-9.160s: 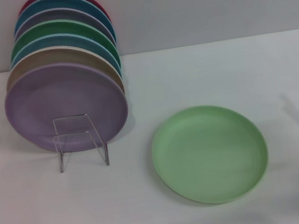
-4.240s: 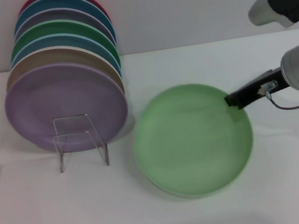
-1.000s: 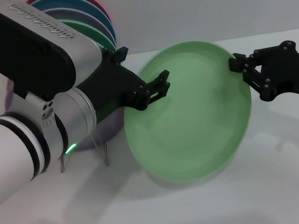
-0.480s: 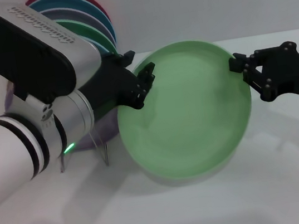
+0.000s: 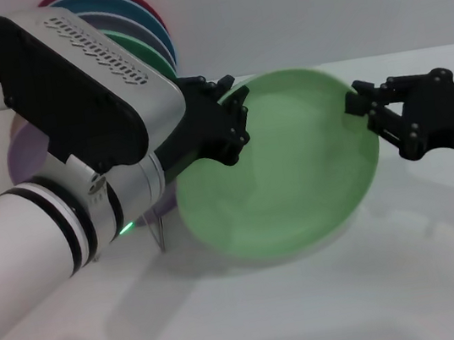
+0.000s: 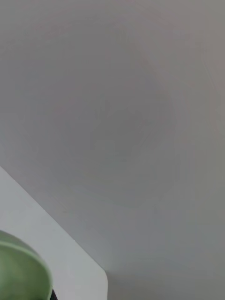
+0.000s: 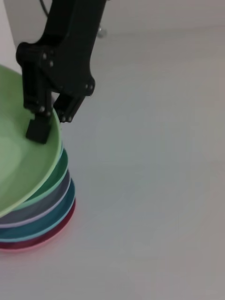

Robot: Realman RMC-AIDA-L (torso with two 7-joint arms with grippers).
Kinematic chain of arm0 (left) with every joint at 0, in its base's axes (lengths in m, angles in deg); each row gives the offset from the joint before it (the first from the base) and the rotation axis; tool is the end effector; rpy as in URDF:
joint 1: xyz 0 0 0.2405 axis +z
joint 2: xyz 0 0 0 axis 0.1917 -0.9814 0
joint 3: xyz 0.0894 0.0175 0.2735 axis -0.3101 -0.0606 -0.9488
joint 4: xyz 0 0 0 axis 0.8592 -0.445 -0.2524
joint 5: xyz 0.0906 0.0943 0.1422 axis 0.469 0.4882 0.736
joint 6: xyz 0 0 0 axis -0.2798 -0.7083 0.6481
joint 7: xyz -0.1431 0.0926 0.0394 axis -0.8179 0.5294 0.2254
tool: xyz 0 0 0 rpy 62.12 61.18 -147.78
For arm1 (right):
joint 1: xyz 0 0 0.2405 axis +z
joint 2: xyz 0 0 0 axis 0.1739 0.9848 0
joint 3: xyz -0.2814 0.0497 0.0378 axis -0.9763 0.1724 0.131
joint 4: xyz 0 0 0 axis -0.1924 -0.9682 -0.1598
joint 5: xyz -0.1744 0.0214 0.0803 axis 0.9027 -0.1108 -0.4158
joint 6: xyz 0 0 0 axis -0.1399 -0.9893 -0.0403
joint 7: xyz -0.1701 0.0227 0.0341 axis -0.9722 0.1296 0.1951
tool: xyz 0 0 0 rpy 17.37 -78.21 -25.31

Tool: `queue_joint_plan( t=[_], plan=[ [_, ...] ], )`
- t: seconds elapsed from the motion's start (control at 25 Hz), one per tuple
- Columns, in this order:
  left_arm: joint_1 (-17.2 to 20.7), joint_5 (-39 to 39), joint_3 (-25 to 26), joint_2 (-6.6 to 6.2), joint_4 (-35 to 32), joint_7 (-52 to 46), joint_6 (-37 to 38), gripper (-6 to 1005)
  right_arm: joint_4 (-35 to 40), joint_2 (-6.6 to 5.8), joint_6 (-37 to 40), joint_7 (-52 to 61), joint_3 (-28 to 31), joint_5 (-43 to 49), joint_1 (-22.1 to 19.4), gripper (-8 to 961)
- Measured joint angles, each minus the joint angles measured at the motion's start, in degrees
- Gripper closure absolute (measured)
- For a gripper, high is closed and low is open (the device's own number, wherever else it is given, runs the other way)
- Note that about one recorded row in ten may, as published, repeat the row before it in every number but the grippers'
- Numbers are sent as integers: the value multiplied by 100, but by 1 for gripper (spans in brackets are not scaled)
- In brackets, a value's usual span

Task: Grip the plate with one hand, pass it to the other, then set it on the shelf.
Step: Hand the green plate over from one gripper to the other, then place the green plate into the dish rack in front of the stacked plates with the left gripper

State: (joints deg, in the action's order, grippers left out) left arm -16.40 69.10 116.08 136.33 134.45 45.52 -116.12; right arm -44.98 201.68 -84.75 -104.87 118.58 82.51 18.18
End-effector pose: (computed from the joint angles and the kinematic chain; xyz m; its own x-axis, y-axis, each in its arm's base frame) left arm -0.1187 0.3119 -0.0561 0.9518 0.0040 0.3068 0.2316 -0.6653 -0.7098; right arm 0.2418 0.3174 -0.0006 0.7444 -0.0385 -0.6666 -0.4305 -0.7908 -0.4350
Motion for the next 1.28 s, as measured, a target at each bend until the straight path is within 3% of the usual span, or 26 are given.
queue_joint_plan(
  t=[0.12, 0.36, 0.48, 0.52, 0.56, 0.6, 0.68, 0.72, 0.76, 0.8, 0.84, 0.88, 0.92, 0.96, 1.0, 1.08, 1.12, 1.16, 1.28],
  plan=[
    [-7, -6, 0, 1, -4, 14, 14, 890, 95, 3, -36, -28, 4, -147, -21, 889],
    [66, -7, -35, 3, 3, 136, 226, 891, 622, 20, -514, -297, 473, -840, -189, 649],
    [140, -6, -70, -1, 8, 246, 437, 904, 1309, 22, -1128, -490, 1086, -1457, -206, 524],
    [220, -5, -127, -4, 13, 405, 714, 910, 1859, 21, -1581, -707, 1599, -1797, -179, 482],
    [220, -5, -127, -4, 13, 405, 714, 916, 1859, 21, -1581, -707, 1599, -1797, -179, 459],
    [284, -2, -188, -7, 0, 528, 925, 923, 2339, 29, -1947, -932, 2068, -2027, -156, 435],
    [453, 23, -389, -22, -74, 919, 1635, 929, 2485, 34, -2040, -989, 2229, -2094, -154, 388],
    [621, 47, -674, -55, -216, 1360, 2510, 930, 2648, 41, -2157, -1059, 2431, -2170, -161, 365],
    [621, 47, -674, -55, -216, 1360, 2510, 930, 2648, 41, -2157, -1059, 2431, -2170, -161, 365],
    [742, 80, -1016, -142, -446, 1792, 3682, 930, 2678, 42, -2164, -1070, 2482, -2173, -172, 365],
    [742, 80, -1016, -142, -446, 1792, 3682, 931, 2687, 42, -2157, -1071, 2487, -2173, -172, 365],
    [756, 122, -1148, -200, -557, 1858, 4108, 931, 2687, 42, -2157, -1071, 2487, -2173, -172, 365],
    [747, 297, -1425, -379, -937, 1854, 5376, 931, 2729, 39, -2133, -1072, 2494, -2163, -142, 365],
    [747, 297, -1425, -379, -937, 1854, 5376, 931, 2729, 39, -2133, -1072, 2494, -2163, -142, 365],
    [666, 632, -1564, -536, -1462, 1504, 6536, 931, 2774, 31, -2119, -1072, 2493, -2155, -99, 365],
    [633, 763, -1561, -571, -1658, 1300, 6901, 930, 2795, 27, -2106, -1073, 2487, -2153, -75, 365],
    [495, 1076, -1478, -703, -2359, 582, 7989, 930, 2824, 14, -2084, -1074, 2474, -2145, -36, 366],
    [495, 1076, -1478, -703, -2359, 582, 7989, 930, 2824, 14, -2084, -1074, 2474, -2145, -36, 366],
    [52, 1161, -1239, -917, -3785, -521, 9652, 930, 2845, 3, -2079, -1075, 2456, -2126, 14, 366]
  ],
)
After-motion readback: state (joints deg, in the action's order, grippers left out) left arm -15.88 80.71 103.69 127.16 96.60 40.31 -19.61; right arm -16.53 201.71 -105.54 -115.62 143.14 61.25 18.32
